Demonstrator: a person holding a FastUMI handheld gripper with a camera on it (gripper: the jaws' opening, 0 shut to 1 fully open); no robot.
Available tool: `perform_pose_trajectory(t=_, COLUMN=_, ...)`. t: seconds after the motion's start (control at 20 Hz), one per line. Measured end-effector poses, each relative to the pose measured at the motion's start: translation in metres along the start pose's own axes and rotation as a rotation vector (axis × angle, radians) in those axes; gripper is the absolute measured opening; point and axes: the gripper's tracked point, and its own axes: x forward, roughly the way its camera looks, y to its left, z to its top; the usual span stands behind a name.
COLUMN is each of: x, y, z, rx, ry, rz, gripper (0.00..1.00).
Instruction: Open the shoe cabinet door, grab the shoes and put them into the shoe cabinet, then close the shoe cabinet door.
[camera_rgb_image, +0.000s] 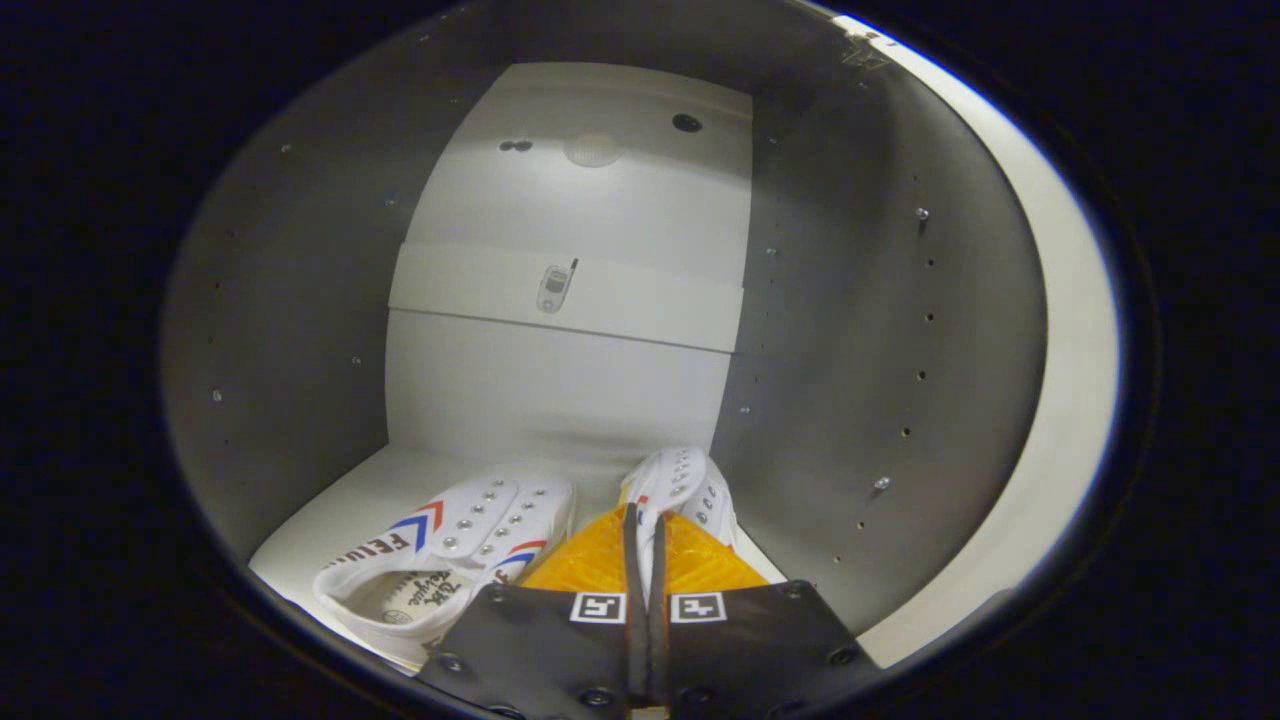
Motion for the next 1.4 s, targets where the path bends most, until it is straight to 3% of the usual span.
perform_pose_trajectory(t=0.3, x=0.003, y=-0.001, z=-0.004, rx=0.036, ry=0.045, rz=0.013, gripper=0.03)
perform_pose_trajectory(t=0.6, x=0.001, y=-0.004, z=-0.008, rx=0.046, ry=0.074, rz=-0.007, gripper=0.17)
perform_pose_trajectory(t=1.15, x=-0.047, y=-0.020, z=0.045, rx=0.083, ry=-0.058, rz=-0.082, gripper=0.74)
perform_pose_trajectory(t=1.4, x=-0.103, y=-0.017, z=0.071, rx=0.083, ry=-0.127, rz=-0.097, gripper=0.74)
